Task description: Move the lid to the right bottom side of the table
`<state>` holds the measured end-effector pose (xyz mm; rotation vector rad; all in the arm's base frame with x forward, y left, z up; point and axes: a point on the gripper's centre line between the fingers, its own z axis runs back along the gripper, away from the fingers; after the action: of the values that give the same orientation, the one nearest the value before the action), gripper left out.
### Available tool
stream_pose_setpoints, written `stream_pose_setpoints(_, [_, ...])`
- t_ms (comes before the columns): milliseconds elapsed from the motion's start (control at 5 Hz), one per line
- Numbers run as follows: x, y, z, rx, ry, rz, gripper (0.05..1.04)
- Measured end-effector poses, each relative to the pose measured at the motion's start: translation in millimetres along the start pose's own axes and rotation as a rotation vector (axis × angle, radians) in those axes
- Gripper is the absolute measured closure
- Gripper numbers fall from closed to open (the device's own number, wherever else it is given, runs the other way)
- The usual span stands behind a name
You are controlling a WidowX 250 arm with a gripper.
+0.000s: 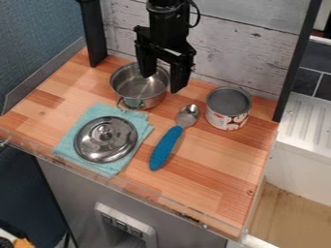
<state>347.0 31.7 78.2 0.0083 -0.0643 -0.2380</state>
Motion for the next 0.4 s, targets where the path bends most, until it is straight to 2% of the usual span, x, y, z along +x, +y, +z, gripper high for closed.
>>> stream_pose_setpoints(200, [-4.1, -1.2, -11.2, -0.012, 0.027, 0.0, 0.083])
stream_pose_setpoints(400, [-32.1, -3.0, -14.9, -0.033, 0.045, 0.007, 0.083])
